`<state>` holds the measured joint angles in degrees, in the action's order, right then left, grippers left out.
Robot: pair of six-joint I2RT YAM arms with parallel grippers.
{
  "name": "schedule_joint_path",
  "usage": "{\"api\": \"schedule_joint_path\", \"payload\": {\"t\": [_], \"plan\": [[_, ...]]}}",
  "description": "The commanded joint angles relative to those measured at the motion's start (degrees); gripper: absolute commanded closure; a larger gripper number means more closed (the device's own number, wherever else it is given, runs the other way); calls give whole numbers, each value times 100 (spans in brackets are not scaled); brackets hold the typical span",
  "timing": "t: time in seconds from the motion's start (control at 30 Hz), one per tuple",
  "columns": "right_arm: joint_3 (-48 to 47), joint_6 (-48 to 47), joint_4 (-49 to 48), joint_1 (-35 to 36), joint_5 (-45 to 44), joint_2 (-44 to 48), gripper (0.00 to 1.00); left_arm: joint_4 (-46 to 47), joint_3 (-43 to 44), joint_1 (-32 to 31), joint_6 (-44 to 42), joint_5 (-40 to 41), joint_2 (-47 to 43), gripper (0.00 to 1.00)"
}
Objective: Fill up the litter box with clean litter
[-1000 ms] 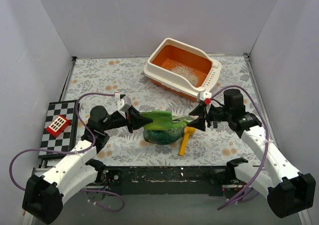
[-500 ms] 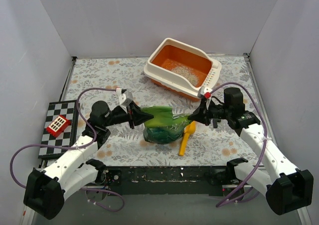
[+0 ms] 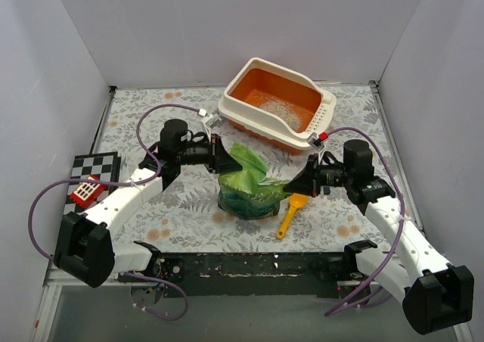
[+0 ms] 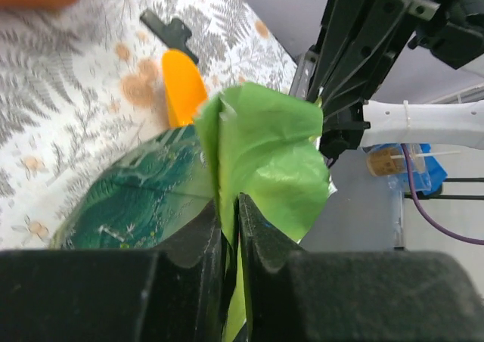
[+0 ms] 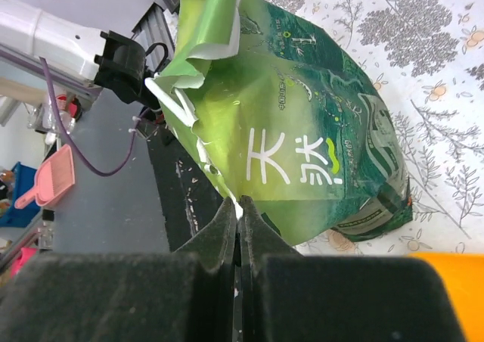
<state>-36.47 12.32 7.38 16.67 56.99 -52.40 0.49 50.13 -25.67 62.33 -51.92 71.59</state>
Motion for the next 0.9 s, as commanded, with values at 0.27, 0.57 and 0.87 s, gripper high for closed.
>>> {"api": "schedule_joint_path", "payload": {"t": [0.27, 0.57, 0.87], "plan": [[-335, 377, 115, -23, 295, 283, 99, 302, -1049, -8, 500, -257, -849, 74], [-282, 587, -43, -23, 49, 485, 65, 1101, -1321, -8, 728, -582, -655, 95], [341, 80, -509, -23, -30, 1108, 46, 1076, -1374, 9, 676, -310, -883, 100]]}}
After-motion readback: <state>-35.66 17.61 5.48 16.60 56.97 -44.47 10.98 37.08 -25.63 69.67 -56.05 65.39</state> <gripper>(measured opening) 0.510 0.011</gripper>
